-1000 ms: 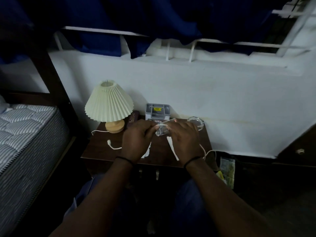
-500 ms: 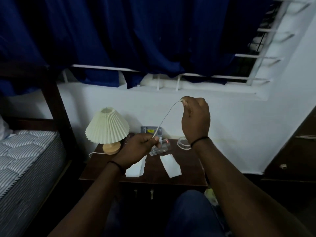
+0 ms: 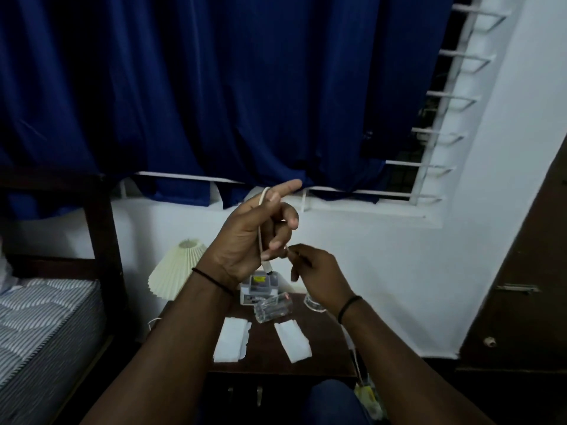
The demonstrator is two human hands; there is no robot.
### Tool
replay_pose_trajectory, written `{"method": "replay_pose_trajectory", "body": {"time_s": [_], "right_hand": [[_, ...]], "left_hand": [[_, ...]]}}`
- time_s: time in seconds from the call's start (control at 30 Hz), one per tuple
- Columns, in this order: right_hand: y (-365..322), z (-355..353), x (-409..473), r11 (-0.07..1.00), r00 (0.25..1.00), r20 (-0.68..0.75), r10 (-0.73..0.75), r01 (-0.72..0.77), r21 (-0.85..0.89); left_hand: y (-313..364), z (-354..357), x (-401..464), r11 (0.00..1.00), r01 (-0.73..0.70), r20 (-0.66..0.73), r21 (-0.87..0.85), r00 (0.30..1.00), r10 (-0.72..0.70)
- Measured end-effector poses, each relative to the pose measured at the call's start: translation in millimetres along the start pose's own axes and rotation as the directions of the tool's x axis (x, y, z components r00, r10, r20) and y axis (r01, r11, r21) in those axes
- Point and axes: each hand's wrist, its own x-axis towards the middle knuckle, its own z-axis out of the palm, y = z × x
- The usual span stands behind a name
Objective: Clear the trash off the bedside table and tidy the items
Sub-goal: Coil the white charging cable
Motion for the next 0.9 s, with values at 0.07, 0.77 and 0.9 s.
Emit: {"method": "replay_pose_trajectory", "body": {"time_s": [0.07, 0.77, 0.9], "right_hand": [[-5.7, 3.1, -4.2, 0.995, 0.999, 0.032, 0.026, -0.029, 0.095], [40.1, 68.9, -58.5, 0.916, 0.955, 0.156, 0.251, -0.287, 0.281], [46.6, 82.3, -67.4, 0.901, 0.943, 0.183, 0.278, -0.322, 0.290]], "left_hand": [[6.6, 5.6, 1.3, 0.999, 0.010, -0.061, 0.037, 0.998, -0.008], [-59.1, -79.6, -52.7, 0.819, 0.536, -0.564, 0.206, 0.749, -0.348], [-84.6, -94.1, -56.5, 0.884, 0.464, -0.668, -0.052, 0.642, -0.376]]}}
